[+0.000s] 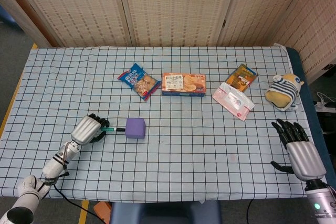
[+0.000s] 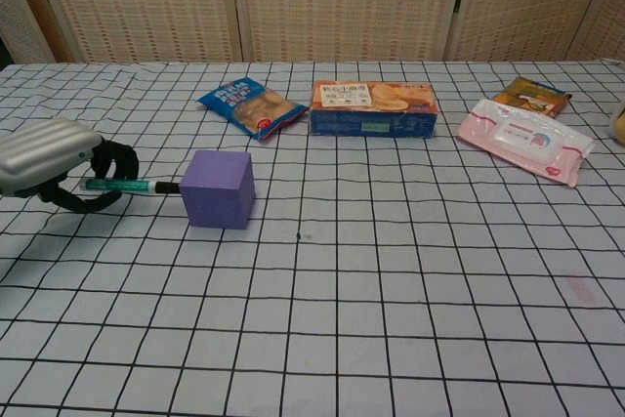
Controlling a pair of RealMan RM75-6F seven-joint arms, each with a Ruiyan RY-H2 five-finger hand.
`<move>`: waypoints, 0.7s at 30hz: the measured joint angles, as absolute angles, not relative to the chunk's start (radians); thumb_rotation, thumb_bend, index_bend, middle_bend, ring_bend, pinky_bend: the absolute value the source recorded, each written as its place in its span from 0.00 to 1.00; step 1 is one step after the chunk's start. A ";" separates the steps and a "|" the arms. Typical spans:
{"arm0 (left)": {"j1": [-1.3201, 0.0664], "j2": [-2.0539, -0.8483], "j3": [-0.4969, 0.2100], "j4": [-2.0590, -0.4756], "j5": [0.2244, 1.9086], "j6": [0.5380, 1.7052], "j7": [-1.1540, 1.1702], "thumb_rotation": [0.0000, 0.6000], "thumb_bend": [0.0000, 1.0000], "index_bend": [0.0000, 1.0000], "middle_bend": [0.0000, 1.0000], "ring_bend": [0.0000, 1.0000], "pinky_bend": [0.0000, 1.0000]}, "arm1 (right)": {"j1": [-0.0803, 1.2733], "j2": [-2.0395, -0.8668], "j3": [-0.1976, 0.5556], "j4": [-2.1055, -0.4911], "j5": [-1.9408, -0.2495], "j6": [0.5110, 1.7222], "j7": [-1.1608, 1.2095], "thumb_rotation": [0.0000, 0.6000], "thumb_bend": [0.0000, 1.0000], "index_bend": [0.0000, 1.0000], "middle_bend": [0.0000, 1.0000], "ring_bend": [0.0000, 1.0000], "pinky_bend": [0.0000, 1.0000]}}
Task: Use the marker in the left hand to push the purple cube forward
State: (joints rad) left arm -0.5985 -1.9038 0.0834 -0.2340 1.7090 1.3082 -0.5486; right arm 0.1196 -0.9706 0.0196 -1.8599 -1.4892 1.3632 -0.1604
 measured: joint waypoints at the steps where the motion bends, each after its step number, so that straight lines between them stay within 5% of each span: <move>1: -0.602 -1.908 0.081 -0.235 1.706 1.307 -0.550 1.00 0.55 0.90 0.97 0.68 0.44 | 0.121 -0.971 0.020 -1.859 -1.486 1.360 -0.161 1.00 0.00 0.00 0.00 0.00 0.00; 21: -0.688 -1.977 0.077 -0.299 1.693 1.294 -0.438 1.00 0.55 0.90 0.97 0.68 0.47 | 0.113 -0.944 0.022 -1.860 -1.494 1.380 -0.116 1.00 0.00 0.00 0.00 0.00 0.00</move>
State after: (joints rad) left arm -0.6877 -1.9771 0.0771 -0.2990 1.6934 1.2939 -0.4382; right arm 0.1127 -0.9439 0.0216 -1.8603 -1.4943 1.3798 -0.1160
